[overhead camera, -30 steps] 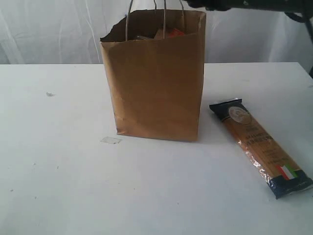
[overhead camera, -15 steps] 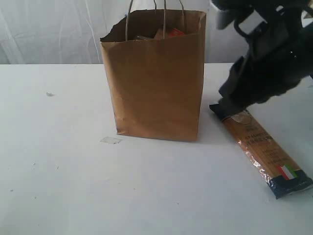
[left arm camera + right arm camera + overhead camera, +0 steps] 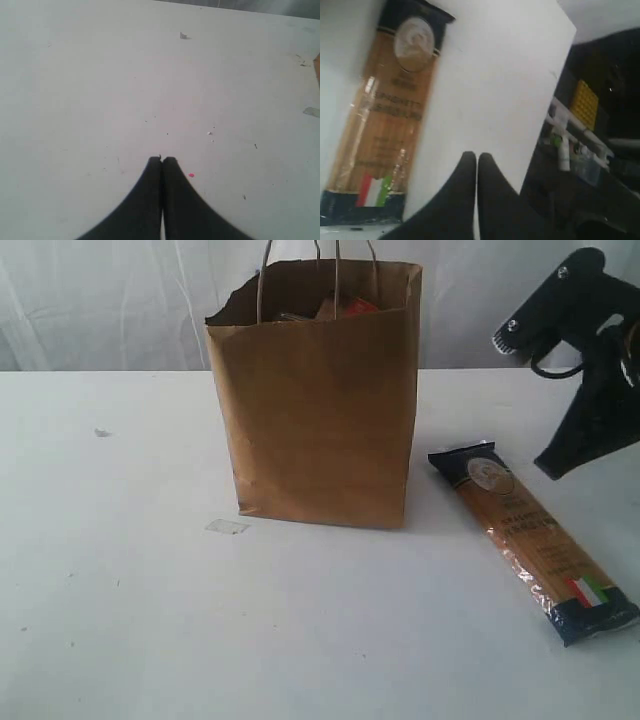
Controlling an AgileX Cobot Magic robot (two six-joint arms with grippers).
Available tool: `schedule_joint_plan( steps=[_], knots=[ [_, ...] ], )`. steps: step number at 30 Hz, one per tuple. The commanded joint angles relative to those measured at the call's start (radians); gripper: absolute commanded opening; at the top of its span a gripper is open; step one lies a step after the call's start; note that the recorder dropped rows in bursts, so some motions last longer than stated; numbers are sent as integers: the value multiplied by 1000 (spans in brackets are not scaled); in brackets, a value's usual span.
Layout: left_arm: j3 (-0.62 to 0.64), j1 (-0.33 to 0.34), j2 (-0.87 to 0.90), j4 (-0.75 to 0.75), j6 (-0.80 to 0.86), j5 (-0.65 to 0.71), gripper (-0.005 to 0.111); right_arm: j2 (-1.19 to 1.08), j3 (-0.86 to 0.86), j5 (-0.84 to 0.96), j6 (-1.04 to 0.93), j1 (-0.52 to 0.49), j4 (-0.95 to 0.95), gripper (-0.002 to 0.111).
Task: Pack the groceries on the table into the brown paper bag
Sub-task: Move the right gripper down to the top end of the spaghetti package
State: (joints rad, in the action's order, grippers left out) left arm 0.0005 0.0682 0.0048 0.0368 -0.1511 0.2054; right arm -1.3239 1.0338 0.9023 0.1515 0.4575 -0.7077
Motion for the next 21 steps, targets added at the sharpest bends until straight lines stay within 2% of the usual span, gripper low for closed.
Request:
schedule_joint_plan(
  steps=[1, 2, 5, 8, 12, 15, 17, 19, 21],
  knots=[
    [0, 1, -5, 7, -3, -3, 0, -122, -6, 43, 55, -123, 14, 0],
    [0, 1, -5, 7, -3, -3, 0, -183, 15, 69, 9, -179, 144, 0],
    [0, 1, -5, 7, -3, -3, 0, -293, 51, 102, -214, -252, 440, 0],
    [0, 1, -5, 7, -3, -3, 0, -348, 51, 11, -231, -252, 442, 0],
    [0, 1, -5, 7, -3, -3, 0, -346, 51, -25, -231, -252, 446, 1],
    [0, 1, -5, 7, -3, -3, 0, -346, 47, -29, -261, -252, 485, 22],
    [0, 1, -5, 7, -3, -3, 0, -348, 36, -20, -279, -252, 488, 44],
    [0, 1, -5, 7, -3, -3, 0, -348, 22, -13, -277, -252, 477, 75],
    [0, 1, -5, 7, -3, -3, 0, -348, 17, -17, -284, -252, 473, 96]
  ],
)
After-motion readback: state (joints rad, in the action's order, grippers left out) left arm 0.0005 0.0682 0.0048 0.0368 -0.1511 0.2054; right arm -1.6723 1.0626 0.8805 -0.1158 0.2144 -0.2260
